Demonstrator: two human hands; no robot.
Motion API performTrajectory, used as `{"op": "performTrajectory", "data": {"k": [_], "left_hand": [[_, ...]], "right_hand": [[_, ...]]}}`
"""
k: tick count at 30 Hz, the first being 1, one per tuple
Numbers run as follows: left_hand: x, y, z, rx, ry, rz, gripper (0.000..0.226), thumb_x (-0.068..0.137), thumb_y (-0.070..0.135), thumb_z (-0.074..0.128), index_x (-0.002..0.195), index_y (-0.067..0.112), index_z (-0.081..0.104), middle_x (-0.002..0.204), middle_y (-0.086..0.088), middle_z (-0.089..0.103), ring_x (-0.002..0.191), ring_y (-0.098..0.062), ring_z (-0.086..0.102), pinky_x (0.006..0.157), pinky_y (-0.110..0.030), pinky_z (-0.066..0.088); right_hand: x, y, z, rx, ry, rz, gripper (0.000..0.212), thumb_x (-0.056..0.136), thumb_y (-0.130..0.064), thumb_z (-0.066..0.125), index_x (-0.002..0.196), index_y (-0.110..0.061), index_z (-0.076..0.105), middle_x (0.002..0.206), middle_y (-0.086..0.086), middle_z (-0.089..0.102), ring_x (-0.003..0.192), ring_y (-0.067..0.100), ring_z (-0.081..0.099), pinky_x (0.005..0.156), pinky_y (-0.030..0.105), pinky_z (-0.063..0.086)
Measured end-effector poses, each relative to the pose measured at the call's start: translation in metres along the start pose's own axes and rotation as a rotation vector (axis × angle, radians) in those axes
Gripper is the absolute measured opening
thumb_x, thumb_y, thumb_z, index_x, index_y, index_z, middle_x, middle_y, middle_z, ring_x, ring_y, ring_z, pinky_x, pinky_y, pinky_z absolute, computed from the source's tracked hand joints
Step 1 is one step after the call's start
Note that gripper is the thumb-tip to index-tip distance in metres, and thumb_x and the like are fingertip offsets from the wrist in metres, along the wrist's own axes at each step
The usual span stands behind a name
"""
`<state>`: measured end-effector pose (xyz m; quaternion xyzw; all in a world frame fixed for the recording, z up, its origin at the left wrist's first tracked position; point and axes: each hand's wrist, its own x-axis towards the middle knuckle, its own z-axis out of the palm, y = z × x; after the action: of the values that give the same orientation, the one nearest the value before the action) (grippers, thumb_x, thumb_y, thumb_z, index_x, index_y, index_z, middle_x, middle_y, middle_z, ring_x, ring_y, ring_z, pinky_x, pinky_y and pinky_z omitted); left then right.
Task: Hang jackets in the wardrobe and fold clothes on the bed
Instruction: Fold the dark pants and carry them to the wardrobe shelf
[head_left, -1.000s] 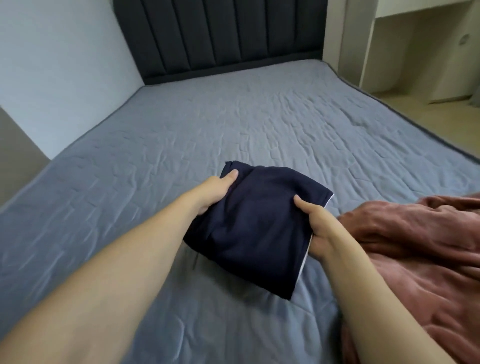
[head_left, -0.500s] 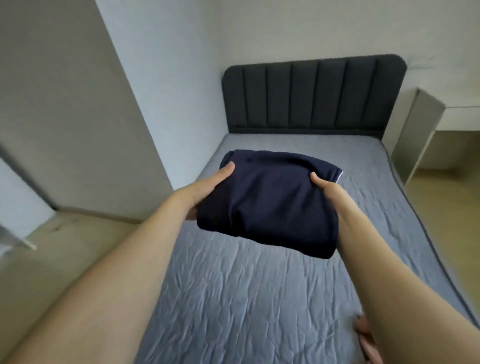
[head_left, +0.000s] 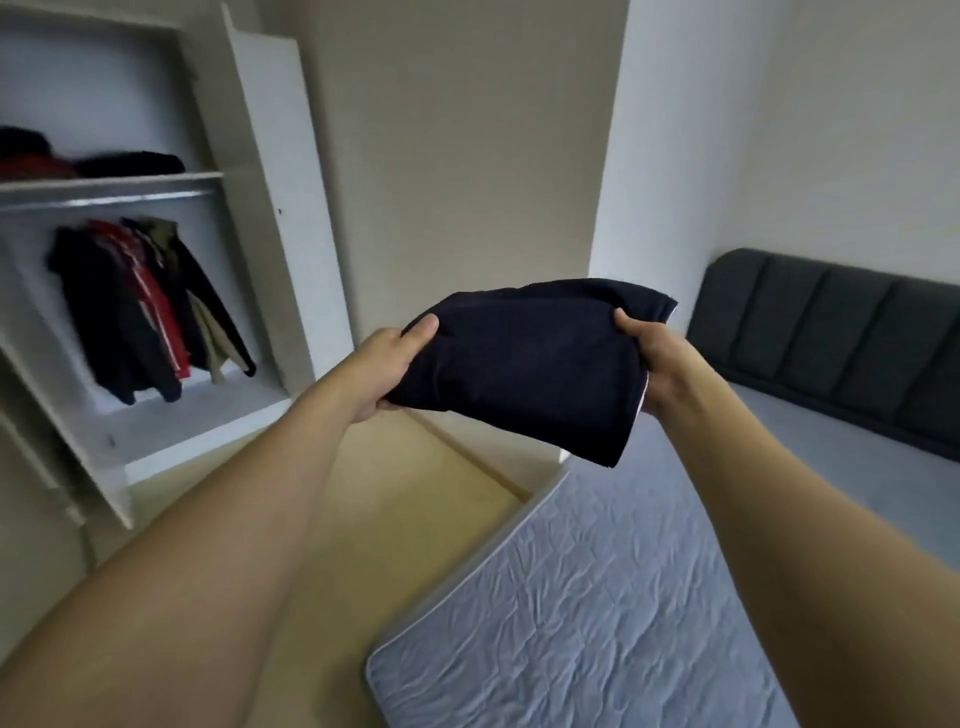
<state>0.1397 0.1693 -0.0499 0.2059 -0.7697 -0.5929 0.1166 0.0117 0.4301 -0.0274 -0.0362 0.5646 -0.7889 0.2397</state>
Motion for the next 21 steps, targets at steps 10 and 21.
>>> {"op": "performTrajectory", "data": {"k": [10,21], "left_hand": [[0.056,-0.033,-0.277,-0.356,0.005,-0.090,0.078,0.066,0.077,0.070,0.127,0.028,0.063,0.122,0.001,0.069,0.110,-0.022,0.067,0.094,-0.041,0.052],[0.218,-0.075,-0.468,0.325,0.891,0.342,0.064,0.095,0.067,0.031,0.113,0.014,0.062,0.106,-0.003,0.067,0.099,-0.022,0.062,0.084,-0.032,0.046]], "right_hand": [[0.099,0.047,0.302,-0.221,-0.443,0.022,0.036,0.088,-0.041,0.064,0.104,-0.011,0.075,0.108,0.009,0.073,0.094,0.026,0.072,0.073,0.037,0.058],[0.269,0.120,0.540,-0.183,-0.298,-0.218,0.034,0.086,-0.050,0.067,0.091,-0.017,0.065,0.080,-0.002,0.074,0.066,0.015,0.072,0.050,0.024,0.055]]}}
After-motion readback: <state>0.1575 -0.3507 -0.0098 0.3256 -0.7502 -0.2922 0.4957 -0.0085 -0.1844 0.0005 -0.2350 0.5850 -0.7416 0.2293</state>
